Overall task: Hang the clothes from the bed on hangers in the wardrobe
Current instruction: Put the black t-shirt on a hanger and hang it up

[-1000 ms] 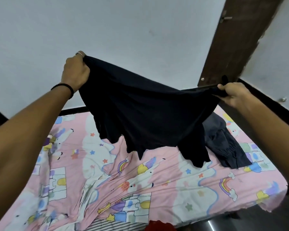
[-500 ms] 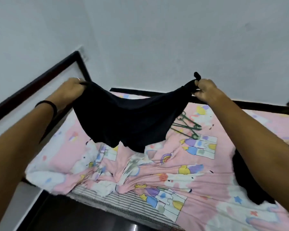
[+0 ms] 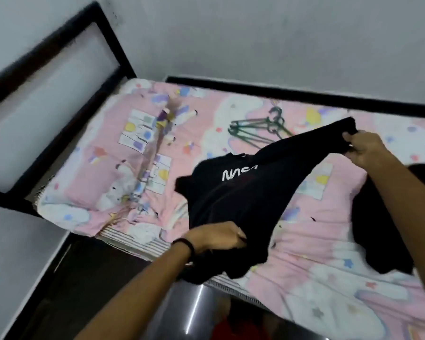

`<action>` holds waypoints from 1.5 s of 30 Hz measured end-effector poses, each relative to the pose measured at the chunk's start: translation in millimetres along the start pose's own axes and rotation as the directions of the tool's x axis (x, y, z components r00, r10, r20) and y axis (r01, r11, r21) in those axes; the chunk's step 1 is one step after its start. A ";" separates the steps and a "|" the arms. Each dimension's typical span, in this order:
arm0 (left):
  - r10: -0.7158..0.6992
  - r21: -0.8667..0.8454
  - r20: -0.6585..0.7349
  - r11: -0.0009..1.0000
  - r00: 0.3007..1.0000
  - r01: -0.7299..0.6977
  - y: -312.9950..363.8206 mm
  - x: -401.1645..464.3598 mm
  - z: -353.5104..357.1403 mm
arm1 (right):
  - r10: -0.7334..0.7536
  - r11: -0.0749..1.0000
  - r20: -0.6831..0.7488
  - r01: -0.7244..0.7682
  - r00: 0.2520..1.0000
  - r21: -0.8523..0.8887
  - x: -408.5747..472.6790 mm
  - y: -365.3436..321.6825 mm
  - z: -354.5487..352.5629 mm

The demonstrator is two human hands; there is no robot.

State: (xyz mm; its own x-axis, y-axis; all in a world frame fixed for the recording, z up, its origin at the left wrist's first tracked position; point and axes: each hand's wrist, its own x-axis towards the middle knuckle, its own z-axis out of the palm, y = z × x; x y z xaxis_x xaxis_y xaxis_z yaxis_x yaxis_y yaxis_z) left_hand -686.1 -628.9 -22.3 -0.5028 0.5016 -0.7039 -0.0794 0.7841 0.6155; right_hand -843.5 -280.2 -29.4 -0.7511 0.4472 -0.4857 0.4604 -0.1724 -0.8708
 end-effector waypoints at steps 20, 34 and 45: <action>-0.168 0.183 0.436 0.978 0.884 0.096 -2.2 204.5 216.3 | -0.187 0.730 -0.121 0.056 0.975 -0.681 67.8 256.6 -134.1; -0.283 0.140 -0.238 0.937 0.929 0.321 -89.8 276.1 12.0 | -0.135 0.482 0.250 0.284 0.959 -0.829 78.4 273.1 -12.2; -0.193 0.349 -0.364 0.878 0.911 0.326 -159.3 375.1 -86.6 | -0.274 0.325 0.197 0.284 0.941 -0.902 207.6 218.8 103.7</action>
State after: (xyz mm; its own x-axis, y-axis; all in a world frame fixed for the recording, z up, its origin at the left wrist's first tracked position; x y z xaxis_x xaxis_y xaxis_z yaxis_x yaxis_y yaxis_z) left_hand -936.6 -597.3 -353.7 -0.7561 0.1724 -0.6314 0.0670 0.9800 0.1873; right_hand -947.7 -316.1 -328.6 -0.9264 0.2950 -0.2341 0.3635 0.8626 -0.3518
